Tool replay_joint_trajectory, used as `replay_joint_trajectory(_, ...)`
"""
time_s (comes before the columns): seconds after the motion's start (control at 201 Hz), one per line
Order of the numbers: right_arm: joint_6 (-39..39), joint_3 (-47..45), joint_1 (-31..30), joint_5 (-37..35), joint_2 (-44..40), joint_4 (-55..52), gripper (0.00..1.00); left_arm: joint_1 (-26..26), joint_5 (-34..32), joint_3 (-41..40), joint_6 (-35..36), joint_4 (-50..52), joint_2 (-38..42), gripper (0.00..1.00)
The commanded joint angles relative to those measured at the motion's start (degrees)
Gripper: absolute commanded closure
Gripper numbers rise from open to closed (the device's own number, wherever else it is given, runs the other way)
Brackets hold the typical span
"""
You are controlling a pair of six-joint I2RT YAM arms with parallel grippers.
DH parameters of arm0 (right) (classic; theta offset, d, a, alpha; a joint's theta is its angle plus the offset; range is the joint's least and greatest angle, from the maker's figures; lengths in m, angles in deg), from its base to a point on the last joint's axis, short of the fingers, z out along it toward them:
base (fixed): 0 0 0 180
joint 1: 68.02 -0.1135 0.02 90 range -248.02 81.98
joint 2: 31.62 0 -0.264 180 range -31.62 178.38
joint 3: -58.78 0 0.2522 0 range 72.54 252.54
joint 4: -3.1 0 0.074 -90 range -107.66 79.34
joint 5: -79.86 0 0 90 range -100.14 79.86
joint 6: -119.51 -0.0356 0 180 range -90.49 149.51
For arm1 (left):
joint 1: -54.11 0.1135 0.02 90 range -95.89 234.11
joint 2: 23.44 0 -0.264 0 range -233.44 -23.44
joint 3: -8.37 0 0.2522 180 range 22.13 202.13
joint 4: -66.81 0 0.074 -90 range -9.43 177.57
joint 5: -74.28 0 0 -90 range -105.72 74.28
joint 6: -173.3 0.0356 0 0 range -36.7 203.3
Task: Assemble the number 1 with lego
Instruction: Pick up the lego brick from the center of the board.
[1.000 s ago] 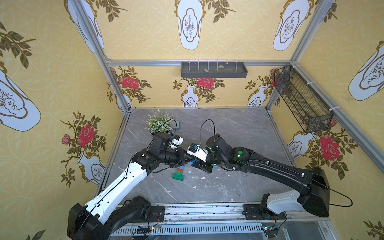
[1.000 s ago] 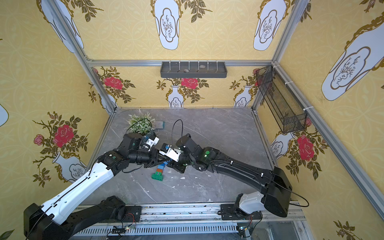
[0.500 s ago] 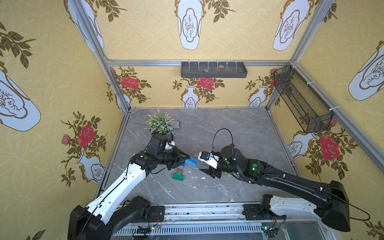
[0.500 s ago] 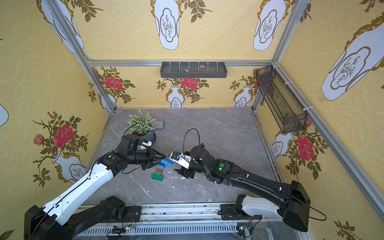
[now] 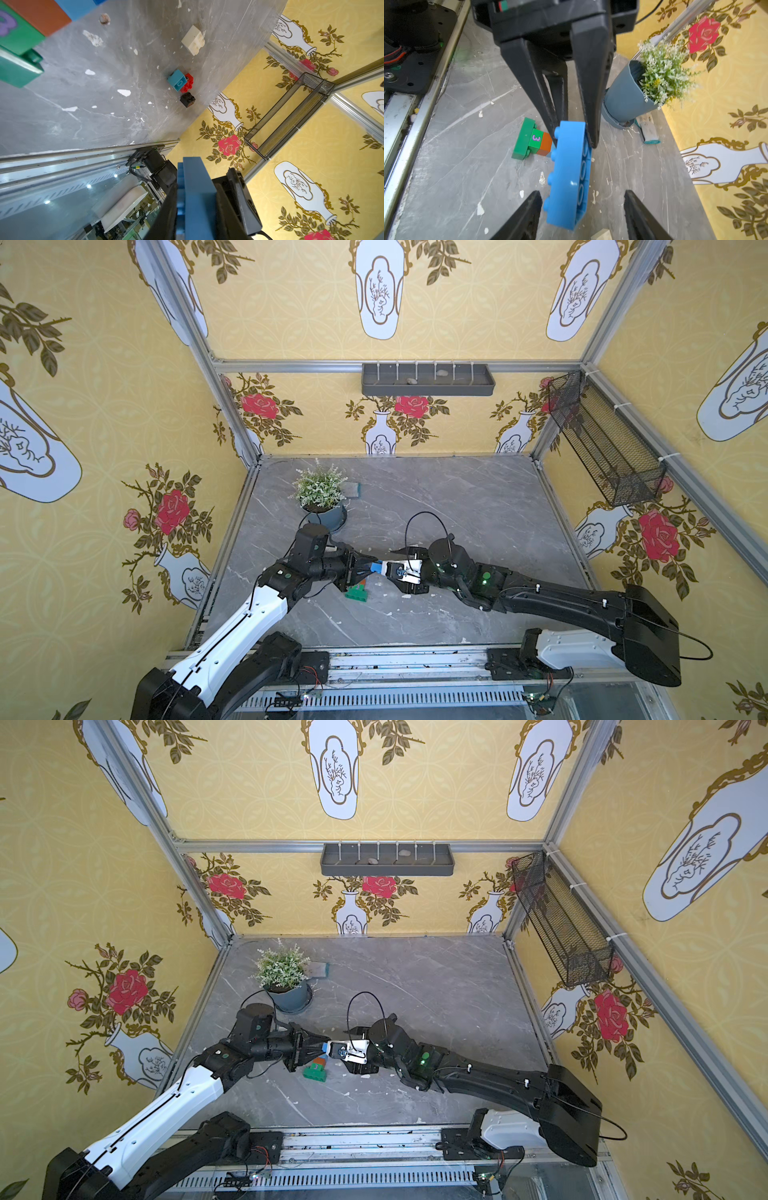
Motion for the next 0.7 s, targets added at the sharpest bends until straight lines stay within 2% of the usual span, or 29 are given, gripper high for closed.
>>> replay_joint_trajectory(0.0,1.98,-0.18,-1.18,-0.98,0.97,3.83,0.36,0.32,1.18,-1.41,-5.08,-3.43,0.84,0.86)
replay_joint_trajectory(0.239,2.92,-1.34,-1.74,-6.62,4.73,12.17,0.50,0.46,1.17,-5.43,-9.94,-6.74,2.99,0.86)
replay_joint_trajectory(0.558,3.22,-1.02,-1.74,-5.93,7.34,14.65,0.66,0.48,0.43,-7.08,-12.96,-7.49,4.98,0.85)
replay_joint_trajectory(0.697,2.33,-0.26,-1.74,-5.01,7.65,13.75,0.76,0.48,-0.66,-6.62,-12.57,-6.76,5.40,0.71)
